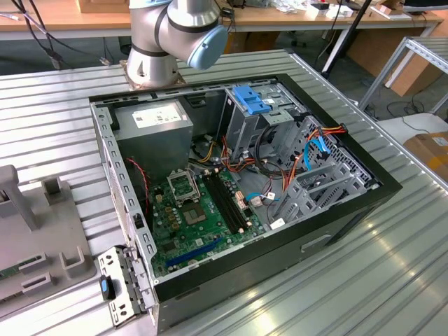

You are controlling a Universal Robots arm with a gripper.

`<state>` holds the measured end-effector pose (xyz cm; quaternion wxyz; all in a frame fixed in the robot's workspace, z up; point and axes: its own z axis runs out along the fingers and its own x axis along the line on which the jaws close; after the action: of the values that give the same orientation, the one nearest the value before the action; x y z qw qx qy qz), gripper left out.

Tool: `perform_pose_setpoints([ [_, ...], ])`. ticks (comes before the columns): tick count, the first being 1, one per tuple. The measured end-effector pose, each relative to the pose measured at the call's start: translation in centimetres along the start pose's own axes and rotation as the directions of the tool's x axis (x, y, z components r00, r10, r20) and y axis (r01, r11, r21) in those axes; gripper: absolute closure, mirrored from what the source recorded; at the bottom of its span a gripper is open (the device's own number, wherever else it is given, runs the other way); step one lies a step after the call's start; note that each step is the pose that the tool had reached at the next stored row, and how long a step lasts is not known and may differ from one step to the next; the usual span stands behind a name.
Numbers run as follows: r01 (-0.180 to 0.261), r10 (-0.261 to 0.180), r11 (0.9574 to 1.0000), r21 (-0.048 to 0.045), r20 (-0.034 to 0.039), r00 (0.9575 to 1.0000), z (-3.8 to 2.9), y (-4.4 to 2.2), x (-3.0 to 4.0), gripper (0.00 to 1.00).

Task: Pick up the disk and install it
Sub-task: 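Pick up the disk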

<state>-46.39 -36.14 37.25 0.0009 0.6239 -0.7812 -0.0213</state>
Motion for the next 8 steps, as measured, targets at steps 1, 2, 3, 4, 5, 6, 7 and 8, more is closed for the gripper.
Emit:
perform_pose_setpoints([
  [1, 0.026, -0.026, 0.9997, -0.0006, -0.0009, 0.9997, 0.02, -0.01, 0.00, 0.89],
  [2, 0.053, -0.053, 0.9986, -0.0014, -0.0018, 0.9986, 0.05, -0.03, -0.01, 0.89],
  [3, 0.097, -0.097, 0.9952, -0.0027, -0.0033, 0.9952, 0.09, -0.06, -0.02, 0.89],
  [4, 0.111, -0.111, 0.9939, -0.0031, -0.0037, 0.9939, 0.09, -0.12, -0.03, 0.89],
  [5, 0.111, -0.111, 0.9938, -0.0032, -0.0038, 0.9938, 0.09, -0.11, -0.03, 0.89],
  [6, 0.111, -0.111, 0.9938, -0.0032, -0.0038, 0.9938, 0.09, -0.12, -0.02, 0.89],
  [7, 0.111, -0.111, 0.9938, -0.0031, -0.0038, 0.9938, 0.09, -0.12, -0.02, 0.89],
  [8, 0.113, -0.113, 0.9936, -0.0028, -0.0036, 0.9936, 0.11, -0.14, -0.03, 0.89],
])
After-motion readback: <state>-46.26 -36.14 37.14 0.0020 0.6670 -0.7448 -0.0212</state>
